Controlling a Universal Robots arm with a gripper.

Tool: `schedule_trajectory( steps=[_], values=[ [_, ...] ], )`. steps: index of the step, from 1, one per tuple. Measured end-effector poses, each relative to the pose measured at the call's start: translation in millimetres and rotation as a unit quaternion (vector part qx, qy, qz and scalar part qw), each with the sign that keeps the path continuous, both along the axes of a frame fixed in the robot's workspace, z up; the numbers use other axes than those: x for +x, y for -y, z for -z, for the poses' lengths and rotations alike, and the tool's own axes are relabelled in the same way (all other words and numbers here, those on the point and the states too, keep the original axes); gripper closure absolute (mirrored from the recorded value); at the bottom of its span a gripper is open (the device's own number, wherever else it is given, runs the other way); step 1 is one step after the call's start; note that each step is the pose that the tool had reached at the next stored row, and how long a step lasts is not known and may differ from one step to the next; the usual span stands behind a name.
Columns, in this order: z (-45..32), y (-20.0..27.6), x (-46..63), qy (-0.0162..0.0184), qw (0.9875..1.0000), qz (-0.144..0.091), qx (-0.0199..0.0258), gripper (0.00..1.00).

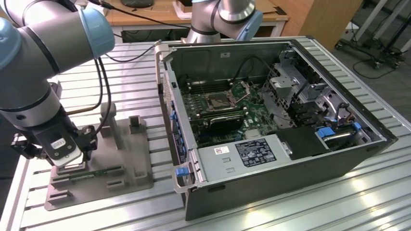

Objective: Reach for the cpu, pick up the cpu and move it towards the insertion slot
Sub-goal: 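Pick up the cpu and move it towards the insertion slot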

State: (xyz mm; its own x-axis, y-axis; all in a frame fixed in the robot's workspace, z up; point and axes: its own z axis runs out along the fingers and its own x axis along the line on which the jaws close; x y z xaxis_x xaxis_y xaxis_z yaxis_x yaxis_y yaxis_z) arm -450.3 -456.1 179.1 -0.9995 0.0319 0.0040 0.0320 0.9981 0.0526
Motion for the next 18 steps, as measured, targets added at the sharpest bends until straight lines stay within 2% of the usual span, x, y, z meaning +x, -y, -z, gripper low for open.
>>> schedule_trajectory(
  steps=[18],
  values=[
    [0.6,0.0,2.4,-0.0002,1.0000,0.000,0.0000,0.23]
  ],
)
